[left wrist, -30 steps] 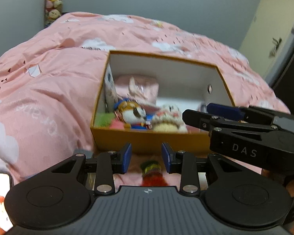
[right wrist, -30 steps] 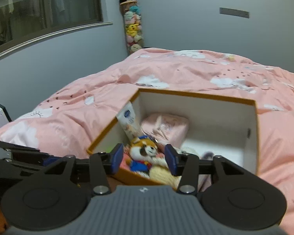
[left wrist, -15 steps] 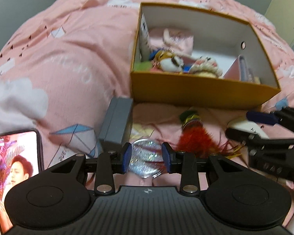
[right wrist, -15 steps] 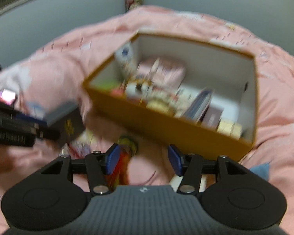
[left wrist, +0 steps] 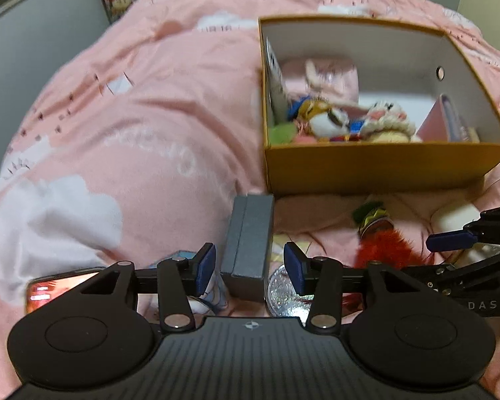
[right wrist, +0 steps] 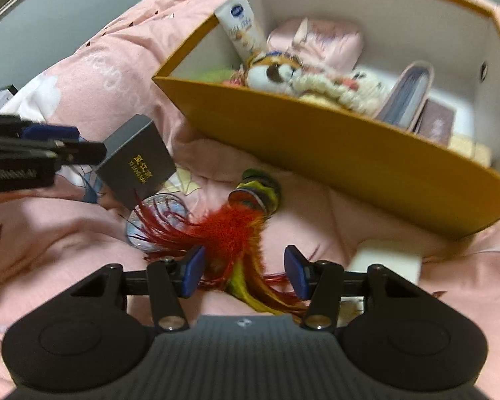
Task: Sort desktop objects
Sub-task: 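Grasp the dark gray gift box with the left gripper while the right grasps the red feather toy, then carry the gift box and feather toy over the open box with both grippers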
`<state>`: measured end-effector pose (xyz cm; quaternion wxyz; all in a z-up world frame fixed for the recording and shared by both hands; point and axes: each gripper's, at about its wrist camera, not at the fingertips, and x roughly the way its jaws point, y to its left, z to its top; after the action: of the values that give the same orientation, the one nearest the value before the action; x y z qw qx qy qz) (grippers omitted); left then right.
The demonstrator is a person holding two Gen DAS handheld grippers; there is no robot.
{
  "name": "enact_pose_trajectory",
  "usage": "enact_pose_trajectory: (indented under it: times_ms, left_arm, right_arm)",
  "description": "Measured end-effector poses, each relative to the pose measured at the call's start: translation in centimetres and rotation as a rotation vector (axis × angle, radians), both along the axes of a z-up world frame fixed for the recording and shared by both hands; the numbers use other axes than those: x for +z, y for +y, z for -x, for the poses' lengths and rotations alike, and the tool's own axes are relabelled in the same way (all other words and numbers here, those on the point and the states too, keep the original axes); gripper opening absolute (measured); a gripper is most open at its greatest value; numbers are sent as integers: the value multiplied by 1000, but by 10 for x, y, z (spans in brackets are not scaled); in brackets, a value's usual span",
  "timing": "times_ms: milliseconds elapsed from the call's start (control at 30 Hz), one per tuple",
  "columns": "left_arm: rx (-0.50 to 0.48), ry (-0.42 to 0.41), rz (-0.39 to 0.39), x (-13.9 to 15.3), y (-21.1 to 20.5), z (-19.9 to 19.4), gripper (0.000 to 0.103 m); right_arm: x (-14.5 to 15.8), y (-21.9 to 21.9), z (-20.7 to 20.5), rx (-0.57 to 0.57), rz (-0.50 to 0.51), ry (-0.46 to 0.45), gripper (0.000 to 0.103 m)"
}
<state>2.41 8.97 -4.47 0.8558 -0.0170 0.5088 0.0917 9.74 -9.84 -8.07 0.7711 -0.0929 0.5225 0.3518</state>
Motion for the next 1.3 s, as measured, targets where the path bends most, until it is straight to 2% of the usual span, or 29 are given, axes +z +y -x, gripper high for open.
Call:
enact_pose_trajectory:
  times_ms: [167,267,367,467,500,567,633,700,833,1033,1167,1300]
  left_arm:
    - [26,51,7,-23,7,-11,53]
    - [26,70,31,-30,9,-16,53]
    - [35,68,42,-34,10,-20,53]
    - [44,65,52,-36,11,-23,53]
    - [46,65,55,-36,11,-23,53]
    - [54,64,55,-37,12,-22,45]
    - [62,57,64,-38,15,-20,45]
    - [71,44,73,-37,17,-18,44]
    - [103,-5,110,-31,22,-12,38]
    - [120,-75,132,-10,20,-3,38]
    - [111,-132,179,12,19,3,38]
    - [92,-180,185,32,12,7,38]
  right_arm:
    - [-19,7,-3,13,7,80,55]
    - [-28,9,-5,2,23,90,54]
    - [-32,13,-4,7,31,85,49]
    - [-36,14,-4,8,34,77,38]
    - [-38,13,-4,4,31,81,33]
    - [-41,10,-5,-7,23,86,21]
    - [-41,7,-6,-18,5,86,9]
    - [-39,2,-6,-33,-27,79,5]
    - [-30,-9,-5,-59,-94,38,2]
    - [-1,-21,-3,-72,-191,-50,1]
    - [19,-27,-3,-89,-245,-72,1]
    - [39,-35,-4,-100,-307,-78,1]
